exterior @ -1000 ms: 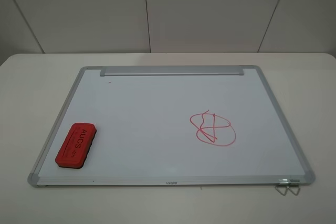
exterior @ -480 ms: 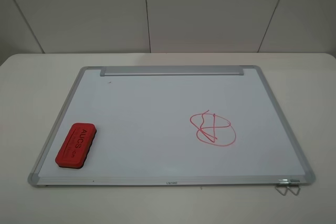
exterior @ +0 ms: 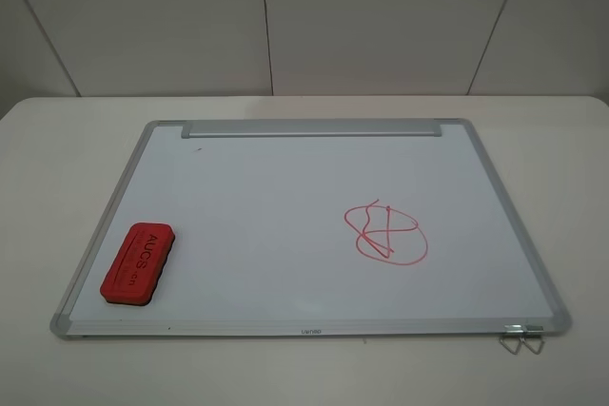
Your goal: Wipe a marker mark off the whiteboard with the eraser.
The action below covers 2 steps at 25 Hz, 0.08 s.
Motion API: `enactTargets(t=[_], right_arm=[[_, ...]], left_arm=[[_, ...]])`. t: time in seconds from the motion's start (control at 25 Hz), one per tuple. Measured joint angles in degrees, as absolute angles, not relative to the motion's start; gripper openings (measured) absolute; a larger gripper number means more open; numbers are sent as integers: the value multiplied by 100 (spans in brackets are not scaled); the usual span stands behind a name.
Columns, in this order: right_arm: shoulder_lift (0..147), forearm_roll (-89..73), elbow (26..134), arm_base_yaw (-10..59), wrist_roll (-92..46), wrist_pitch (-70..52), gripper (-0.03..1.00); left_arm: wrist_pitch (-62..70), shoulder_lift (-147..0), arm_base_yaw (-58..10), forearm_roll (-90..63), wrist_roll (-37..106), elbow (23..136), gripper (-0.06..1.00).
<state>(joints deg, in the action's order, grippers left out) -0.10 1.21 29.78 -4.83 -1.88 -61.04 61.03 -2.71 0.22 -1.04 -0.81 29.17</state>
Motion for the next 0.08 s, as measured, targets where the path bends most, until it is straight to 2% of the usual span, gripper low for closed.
enactTargets(t=[0.08], right_arm=[[-10, 121, 2978, -483, -188, -6104, 71]], left_arm=[[6103, -271, 22, -104, -81, 2917, 77]])
